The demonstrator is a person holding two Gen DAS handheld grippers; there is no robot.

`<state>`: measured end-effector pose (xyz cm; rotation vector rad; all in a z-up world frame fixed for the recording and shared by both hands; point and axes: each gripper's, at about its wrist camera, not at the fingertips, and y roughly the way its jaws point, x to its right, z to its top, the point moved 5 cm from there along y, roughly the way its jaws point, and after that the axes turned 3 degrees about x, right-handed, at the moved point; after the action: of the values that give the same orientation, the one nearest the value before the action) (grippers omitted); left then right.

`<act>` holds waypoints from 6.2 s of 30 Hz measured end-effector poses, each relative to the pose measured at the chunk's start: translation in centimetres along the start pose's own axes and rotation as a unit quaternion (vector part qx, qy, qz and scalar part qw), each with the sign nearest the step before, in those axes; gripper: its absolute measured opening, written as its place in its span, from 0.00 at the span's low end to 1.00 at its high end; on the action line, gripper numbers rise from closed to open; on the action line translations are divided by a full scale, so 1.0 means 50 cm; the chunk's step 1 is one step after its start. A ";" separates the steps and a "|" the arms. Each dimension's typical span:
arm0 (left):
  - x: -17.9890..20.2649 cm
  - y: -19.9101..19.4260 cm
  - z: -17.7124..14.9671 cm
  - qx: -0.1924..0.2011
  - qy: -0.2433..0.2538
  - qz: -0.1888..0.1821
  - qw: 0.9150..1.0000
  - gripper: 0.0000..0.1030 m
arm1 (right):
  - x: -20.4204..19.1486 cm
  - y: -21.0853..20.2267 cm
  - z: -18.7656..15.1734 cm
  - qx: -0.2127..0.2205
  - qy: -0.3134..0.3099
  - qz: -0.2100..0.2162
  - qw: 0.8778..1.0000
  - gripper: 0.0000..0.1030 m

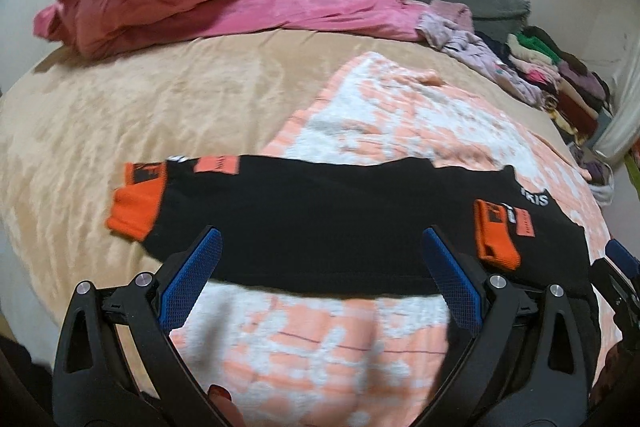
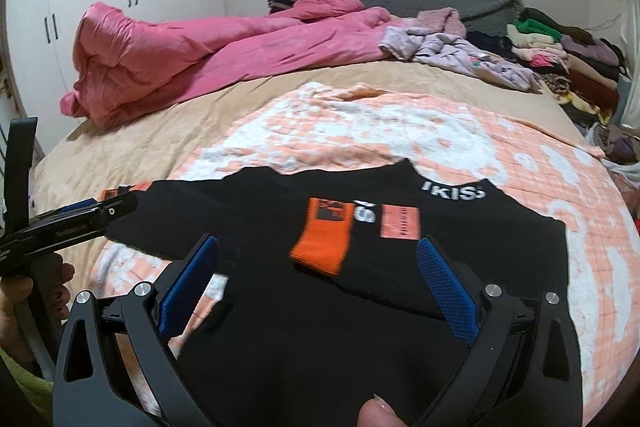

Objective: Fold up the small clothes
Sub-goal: 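Move the left tool to the orange cuff of the other sleeve, then grasp the orange cuff with the left tool and lift the sleeve across the body, then lay the cuff on the shirt body and open the left tool, then grasp the folded orange cuff with the right tool and straighten it on the body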

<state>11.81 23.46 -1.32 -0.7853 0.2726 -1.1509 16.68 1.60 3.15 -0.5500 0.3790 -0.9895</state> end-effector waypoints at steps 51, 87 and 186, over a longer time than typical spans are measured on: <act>-0.204 0.040 0.036 0.040 -0.216 -0.024 0.975 0.08 | 0.034 0.077 -0.066 -0.043 0.046 -0.019 0.998 0.95; 0.406 -0.025 0.048 0.030 0.005 -0.203 0.979 0.08 | 0.398 -0.124 -0.126 0.032 0.230 -0.098 0.968 0.95; 0.409 0.204 -0.093 -0.092 0.143 -0.107 0.980 0.49 | 0.439 0.037 -0.128 -0.043 0.076 -0.142 0.986 0.27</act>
<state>24.81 5.15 -7.64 -0.8240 0.5515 -1.4600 25.53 -18.25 -4.26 -0.6187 0.4905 -1.2989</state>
